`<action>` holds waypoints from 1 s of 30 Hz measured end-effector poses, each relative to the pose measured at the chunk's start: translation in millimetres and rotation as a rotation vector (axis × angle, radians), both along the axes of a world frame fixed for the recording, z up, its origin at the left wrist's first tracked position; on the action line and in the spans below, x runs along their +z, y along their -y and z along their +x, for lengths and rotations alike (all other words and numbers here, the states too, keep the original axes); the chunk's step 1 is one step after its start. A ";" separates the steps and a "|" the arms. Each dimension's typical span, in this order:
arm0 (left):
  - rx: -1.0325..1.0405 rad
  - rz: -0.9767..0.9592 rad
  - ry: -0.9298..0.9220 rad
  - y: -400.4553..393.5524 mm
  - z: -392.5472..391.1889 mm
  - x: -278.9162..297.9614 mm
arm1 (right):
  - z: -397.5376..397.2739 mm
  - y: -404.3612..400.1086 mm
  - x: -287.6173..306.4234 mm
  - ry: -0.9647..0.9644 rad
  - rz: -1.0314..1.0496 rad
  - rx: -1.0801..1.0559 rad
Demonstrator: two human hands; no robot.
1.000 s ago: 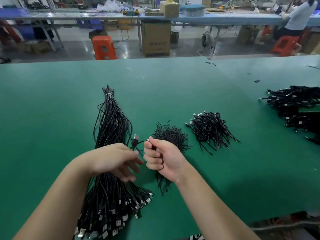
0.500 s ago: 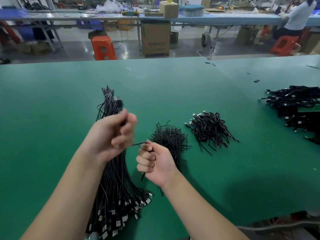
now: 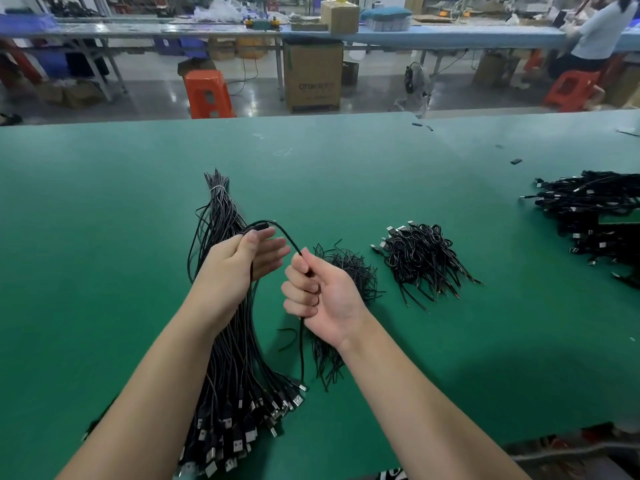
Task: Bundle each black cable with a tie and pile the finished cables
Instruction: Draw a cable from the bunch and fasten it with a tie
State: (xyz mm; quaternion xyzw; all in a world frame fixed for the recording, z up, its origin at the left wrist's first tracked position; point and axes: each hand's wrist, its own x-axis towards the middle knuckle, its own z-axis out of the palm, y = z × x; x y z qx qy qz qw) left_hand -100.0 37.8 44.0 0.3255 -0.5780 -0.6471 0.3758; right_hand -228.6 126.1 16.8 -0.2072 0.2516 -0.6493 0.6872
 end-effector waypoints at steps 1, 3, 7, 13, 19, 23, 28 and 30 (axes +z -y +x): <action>-0.011 -0.036 0.011 1.1 0.3 -0.5 | -1.1 -0.2 0.5 0.008 -0.002 -0.008; 0.004 -0.147 0.097 3.7 1.1 -0.2 | -4.9 -1.1 2.8 0.024 -0.004 -0.023; 0.039 -0.485 0.447 11.2 10.6 0.8 | -14.8 -0.5 11.3 0.061 -0.025 -0.047; 0.047 -0.622 0.496 -0.7 20.2 1.6 | -26.2 2.6 26.9 0.099 -0.082 -0.045; 0.033 -0.775 0.593 -4.5 20.1 -2.6 | -34.7 2.0 41.0 0.129 -0.108 -0.057; 0.087 -0.601 0.439 -4.3 17.8 -2.3 | -30.2 -3.6 45.7 0.001 -0.104 0.007; 0.092 -0.389 0.193 -2.8 8.6 4.4 | -10.3 -8.7 47.2 -0.176 -0.184 0.144; 0.005 -0.352 0.160 -0.4 7.7 2.4 | -7.4 -10.1 49.0 -0.179 -0.211 0.174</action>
